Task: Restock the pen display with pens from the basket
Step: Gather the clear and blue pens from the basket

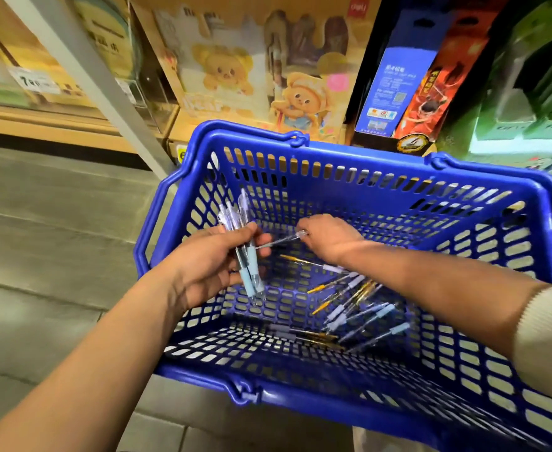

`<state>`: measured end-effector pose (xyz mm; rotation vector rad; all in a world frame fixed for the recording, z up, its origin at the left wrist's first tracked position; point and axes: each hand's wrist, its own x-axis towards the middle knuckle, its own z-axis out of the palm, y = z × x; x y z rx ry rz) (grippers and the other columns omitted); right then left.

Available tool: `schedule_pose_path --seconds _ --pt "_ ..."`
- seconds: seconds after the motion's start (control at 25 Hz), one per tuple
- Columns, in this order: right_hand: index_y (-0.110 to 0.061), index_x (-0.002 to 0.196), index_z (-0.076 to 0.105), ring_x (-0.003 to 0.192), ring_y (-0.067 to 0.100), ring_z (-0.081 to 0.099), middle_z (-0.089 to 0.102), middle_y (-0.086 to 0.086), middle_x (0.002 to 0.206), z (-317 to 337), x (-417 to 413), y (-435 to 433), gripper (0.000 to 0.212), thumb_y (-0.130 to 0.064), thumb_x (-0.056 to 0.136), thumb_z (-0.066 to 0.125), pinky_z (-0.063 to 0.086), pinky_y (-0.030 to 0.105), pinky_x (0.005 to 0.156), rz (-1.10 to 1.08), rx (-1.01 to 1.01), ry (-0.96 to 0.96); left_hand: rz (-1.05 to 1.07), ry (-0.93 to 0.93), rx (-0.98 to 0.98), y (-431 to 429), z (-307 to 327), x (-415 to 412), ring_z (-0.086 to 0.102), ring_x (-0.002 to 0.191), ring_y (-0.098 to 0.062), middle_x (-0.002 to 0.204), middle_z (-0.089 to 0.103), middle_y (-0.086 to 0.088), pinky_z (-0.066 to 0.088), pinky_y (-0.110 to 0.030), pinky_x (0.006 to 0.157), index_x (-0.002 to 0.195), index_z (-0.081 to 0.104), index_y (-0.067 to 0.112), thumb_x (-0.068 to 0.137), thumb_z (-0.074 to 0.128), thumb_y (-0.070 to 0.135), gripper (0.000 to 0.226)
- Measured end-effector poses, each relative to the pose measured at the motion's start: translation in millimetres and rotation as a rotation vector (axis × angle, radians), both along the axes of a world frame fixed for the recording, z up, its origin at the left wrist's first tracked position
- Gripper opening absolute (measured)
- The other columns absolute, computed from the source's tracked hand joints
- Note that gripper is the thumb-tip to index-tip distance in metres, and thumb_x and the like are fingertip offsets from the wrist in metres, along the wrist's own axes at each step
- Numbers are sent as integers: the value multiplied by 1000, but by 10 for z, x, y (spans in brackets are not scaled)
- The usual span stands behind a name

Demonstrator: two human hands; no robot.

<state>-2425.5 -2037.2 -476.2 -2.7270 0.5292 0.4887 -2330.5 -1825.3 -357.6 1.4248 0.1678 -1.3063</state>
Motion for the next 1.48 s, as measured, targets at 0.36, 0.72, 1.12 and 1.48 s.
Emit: schedule_pose_path --seconds 0.36,0.72,1.12,1.48 --pt "-12 105 73 76 12 72 76 1 83 769 -234 116 19 -28 96 68 58 21 70 -578 1120 -374 -55 -158 99 -122 27 -144 75 75 -14 100 78 -11 62 -27 60 103 71 7 95 65 11 11" --pt "-12 101 69 79 9 74 74 6 95 970 -343 152 10 -7 92 70 59 20 72 -634 1231 -293 -259 -80 8 -245 -38 -406 76 88 -22 106 77 -15 63 -33 68 109 72 6 79 74 22 34" --pt "-25 104 72 96 16 68 70 -9 96 441 -828 -103 13 -23 92 69 55 28 85 142 94 320 -186 -51 37 -211 -77 -357 77 80 -17 91 79 -8 63 -31 65 112 66 2 97 62 10 18" --pt "-23 111 60 102 22 59 52 -4 119 -35 -1307 -133 18 -31 97 64 54 35 79 442 -133 468 -148 -43 35 -226 -24 -345 74 77 -20 80 73 -7 62 -34 64 102 59 5 104 51 9 9"
